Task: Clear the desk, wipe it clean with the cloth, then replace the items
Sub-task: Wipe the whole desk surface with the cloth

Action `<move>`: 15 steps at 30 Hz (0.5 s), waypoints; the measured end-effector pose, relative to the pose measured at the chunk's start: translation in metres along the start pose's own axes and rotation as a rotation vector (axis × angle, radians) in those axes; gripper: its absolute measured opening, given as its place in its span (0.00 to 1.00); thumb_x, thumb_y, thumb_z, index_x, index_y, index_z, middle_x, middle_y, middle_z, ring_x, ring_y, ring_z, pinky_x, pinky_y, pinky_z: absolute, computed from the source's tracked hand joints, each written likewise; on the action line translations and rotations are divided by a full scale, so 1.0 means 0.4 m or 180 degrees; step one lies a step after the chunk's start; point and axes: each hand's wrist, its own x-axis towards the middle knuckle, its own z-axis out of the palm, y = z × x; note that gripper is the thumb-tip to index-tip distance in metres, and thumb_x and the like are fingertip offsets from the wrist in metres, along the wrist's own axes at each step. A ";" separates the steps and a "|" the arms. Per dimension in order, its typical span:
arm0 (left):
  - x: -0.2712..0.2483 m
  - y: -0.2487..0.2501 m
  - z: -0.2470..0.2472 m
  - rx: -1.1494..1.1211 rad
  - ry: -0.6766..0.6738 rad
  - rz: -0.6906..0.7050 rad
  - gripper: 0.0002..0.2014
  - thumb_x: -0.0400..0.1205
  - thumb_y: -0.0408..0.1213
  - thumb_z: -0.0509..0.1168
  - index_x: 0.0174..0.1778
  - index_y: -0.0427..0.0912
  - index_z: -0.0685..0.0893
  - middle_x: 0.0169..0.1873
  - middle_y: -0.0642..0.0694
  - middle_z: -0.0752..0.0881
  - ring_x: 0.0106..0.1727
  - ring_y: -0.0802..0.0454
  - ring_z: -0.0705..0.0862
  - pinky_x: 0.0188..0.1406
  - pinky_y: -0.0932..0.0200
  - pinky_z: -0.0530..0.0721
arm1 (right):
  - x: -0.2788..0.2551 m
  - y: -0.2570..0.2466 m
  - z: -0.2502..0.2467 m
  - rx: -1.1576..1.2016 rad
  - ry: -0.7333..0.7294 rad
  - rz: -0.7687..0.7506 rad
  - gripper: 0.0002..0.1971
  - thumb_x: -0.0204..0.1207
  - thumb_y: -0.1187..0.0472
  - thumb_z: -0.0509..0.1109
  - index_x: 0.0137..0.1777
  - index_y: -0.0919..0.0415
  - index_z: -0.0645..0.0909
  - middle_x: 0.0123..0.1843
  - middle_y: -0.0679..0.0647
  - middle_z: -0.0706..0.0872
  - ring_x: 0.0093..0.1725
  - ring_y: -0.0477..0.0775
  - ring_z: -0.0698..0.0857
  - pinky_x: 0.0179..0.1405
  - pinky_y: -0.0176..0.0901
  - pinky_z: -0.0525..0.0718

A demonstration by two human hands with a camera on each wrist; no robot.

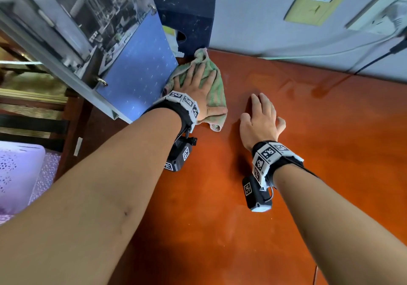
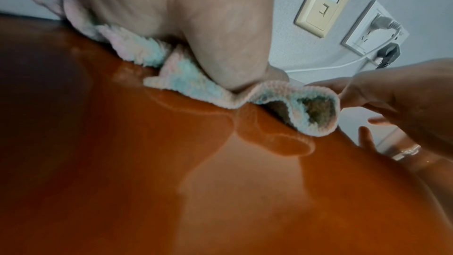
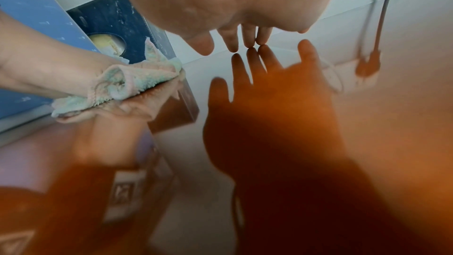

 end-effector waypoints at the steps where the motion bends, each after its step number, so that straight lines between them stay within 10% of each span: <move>1: 0.005 -0.003 0.000 -0.0001 0.0014 0.0038 0.55 0.68 0.79 0.52 0.83 0.56 0.35 0.82 0.50 0.32 0.82 0.46 0.31 0.79 0.34 0.39 | 0.002 0.001 -0.001 -0.0004 0.0010 0.0002 0.30 0.79 0.54 0.53 0.84 0.48 0.59 0.86 0.43 0.54 0.84 0.42 0.50 0.81 0.60 0.44; 10: 0.030 0.002 -0.007 0.0090 0.0547 0.0019 0.56 0.65 0.78 0.59 0.78 0.37 0.57 0.77 0.36 0.56 0.78 0.37 0.55 0.81 0.43 0.50 | 0.009 0.011 -0.019 -0.0140 -0.0244 -0.0085 0.30 0.80 0.52 0.52 0.84 0.46 0.56 0.86 0.42 0.51 0.84 0.41 0.49 0.80 0.63 0.42; 15: 0.027 0.051 0.004 -0.0055 0.0488 -0.0581 0.63 0.65 0.78 0.57 0.81 0.29 0.48 0.79 0.29 0.49 0.82 0.33 0.47 0.82 0.42 0.45 | 0.011 0.033 -0.043 -0.0220 -0.0469 -0.0182 0.30 0.81 0.52 0.51 0.85 0.43 0.54 0.86 0.40 0.49 0.84 0.42 0.50 0.80 0.64 0.41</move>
